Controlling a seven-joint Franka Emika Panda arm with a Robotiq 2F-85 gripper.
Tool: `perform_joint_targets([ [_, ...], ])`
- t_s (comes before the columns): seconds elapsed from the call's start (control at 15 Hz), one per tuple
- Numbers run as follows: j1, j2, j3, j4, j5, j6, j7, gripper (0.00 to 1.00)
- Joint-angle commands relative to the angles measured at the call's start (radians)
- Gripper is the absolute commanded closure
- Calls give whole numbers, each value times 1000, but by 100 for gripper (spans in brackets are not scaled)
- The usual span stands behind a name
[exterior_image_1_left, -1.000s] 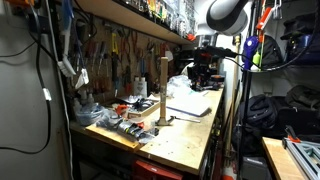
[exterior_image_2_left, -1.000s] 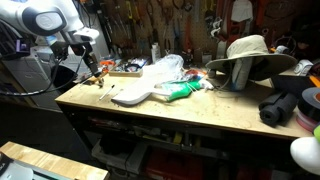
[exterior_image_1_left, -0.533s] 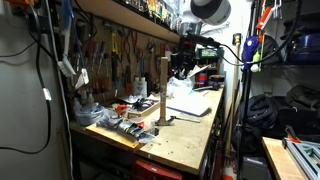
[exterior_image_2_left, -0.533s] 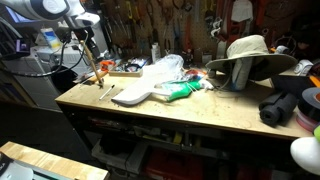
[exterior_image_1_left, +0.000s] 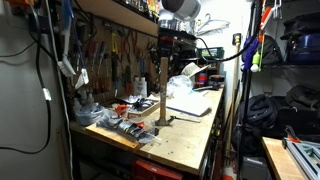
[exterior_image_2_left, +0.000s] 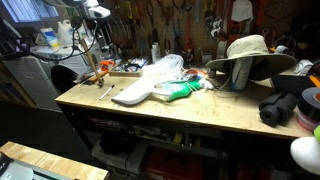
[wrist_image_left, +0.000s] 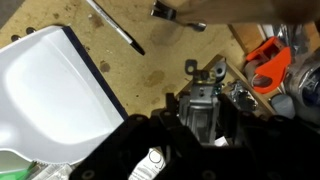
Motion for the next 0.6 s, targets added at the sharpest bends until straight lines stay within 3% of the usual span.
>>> perform_joint_targets([
  [0.0,28,125,-13,114,33,17,98,81],
  [0.33,39,192,-12,79,96,189,75,81],
  [0.53,27,220,-12,71,163,234,36,81],
])
